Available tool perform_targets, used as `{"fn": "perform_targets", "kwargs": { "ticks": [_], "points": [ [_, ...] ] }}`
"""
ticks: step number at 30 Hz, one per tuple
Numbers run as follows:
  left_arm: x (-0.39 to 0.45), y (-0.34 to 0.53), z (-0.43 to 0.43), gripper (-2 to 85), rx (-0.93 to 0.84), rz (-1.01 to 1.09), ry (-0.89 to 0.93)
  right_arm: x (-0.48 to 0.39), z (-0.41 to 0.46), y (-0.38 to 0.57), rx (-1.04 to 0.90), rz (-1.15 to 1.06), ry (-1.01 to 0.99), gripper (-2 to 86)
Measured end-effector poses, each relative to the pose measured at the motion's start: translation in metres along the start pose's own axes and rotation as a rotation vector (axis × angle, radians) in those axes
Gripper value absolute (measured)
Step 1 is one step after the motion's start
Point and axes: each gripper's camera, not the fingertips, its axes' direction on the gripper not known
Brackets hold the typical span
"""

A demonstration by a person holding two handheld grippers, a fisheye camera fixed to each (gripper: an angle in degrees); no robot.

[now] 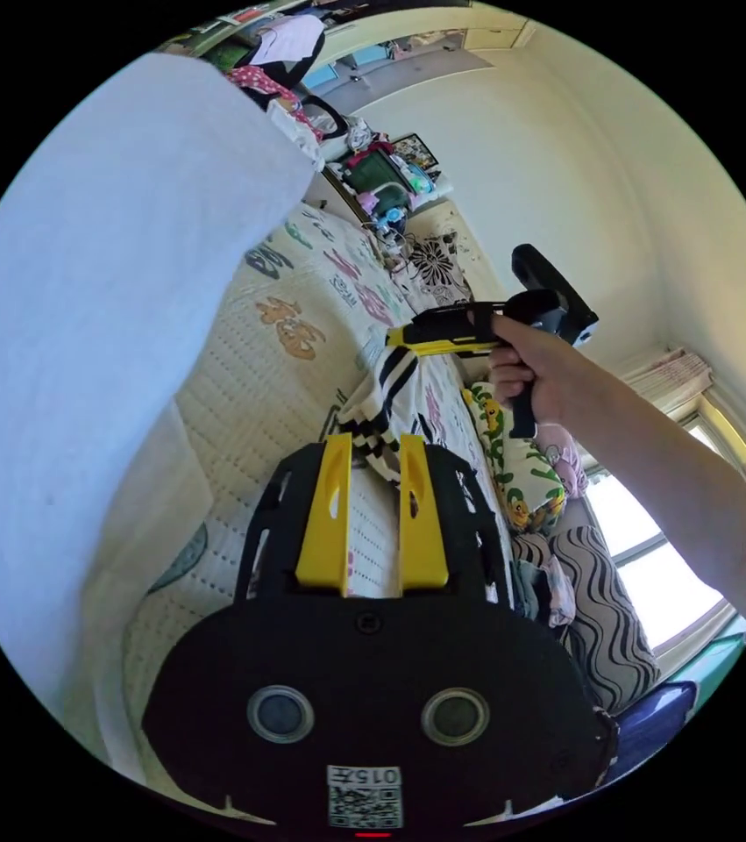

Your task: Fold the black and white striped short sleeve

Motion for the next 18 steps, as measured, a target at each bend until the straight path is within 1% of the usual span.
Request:
{"fn": "perform_targets", "kwargs": {
  "ticks": [3, 5, 7, 9, 11, 14, 16, 18],
  "points": [
    [-0.004, -0.007, 0.002, 6.0, -0.019, -0.052, -0.001, 0.008, -0.005, -0.007, 0.004, 0.012, -0.01, -0.6],
    [-0.005, -0.003, -0.002, 5.3, -0.011, -0.064, 0.032, 0.014, -0.007, -0.011, 0.006, 0.026, -0.031, -0.6],
    [0.001, 0.004, -0.009, 4.4, -0.008, -0.048, 0.024, 0.02, -0.009, -0.013, 0.01, 0.04, -0.05, -0.6],
    [0.008, 0.014, -0.017, 4.1, 0.035, -0.022, 0.019, 0.027, -0.011, -0.016, 0.01, 0.048, -0.076, -0.6],
    [0.013, 0.014, -0.011, 5.7, -0.003, -0.023, -0.021, 0.032, -0.013, -0.017, 0.013, 0.051, -0.085, -0.6],
    [0.031, 0.006, 0.007, 7.8, -0.055, 0.018, -0.025, 0.038, -0.017, -0.017, 0.016, 0.058, -0.097, -0.6],
    [0.038, 0.003, 0.02, 7.6, -0.069, 0.019, -0.027, 0.04, -0.018, -0.017, 0.014, 0.057, -0.096, -0.6],
    [0.044, 0.001, 0.032, 5.5, -0.093, 0.019, -0.073, 0.043, -0.022, -0.017, 0.009, 0.049, -0.086, -0.6]
  ]
}}
